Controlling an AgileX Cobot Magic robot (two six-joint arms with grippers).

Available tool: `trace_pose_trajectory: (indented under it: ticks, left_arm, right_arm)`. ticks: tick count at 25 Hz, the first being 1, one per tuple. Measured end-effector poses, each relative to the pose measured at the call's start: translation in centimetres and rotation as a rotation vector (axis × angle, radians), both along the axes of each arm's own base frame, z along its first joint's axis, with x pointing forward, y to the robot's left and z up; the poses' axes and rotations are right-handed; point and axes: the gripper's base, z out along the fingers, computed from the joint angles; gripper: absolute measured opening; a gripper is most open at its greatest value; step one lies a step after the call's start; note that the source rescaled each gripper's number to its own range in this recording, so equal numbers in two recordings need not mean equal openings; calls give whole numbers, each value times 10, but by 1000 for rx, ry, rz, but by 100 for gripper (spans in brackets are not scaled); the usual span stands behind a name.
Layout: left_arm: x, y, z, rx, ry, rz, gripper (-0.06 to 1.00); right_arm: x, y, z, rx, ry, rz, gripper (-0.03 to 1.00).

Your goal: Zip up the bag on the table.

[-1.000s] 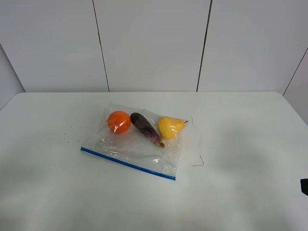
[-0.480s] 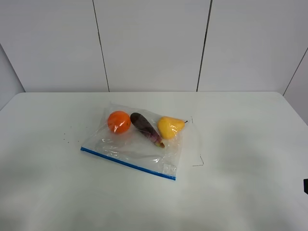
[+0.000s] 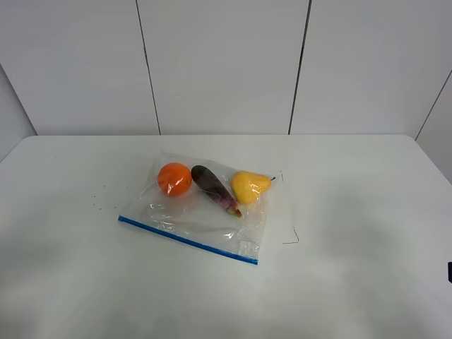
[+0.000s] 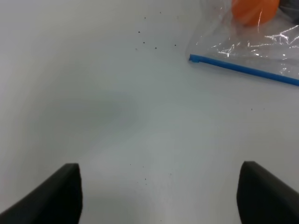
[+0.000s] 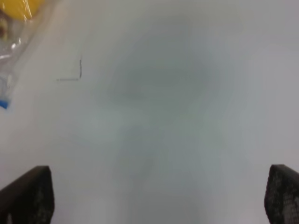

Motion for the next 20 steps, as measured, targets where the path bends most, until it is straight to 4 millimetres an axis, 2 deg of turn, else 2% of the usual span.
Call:
trace_pose_trajectory:
  ticks: [14,20]
  left_arm:
    - [0,0,0,3,1,2,98]
    - [0,0,0,3,2,2,98]
  right_arm:
    - [-44,-2,6,7,-285,-32,100]
    - [-47,-1,6,9,-303,-32,100]
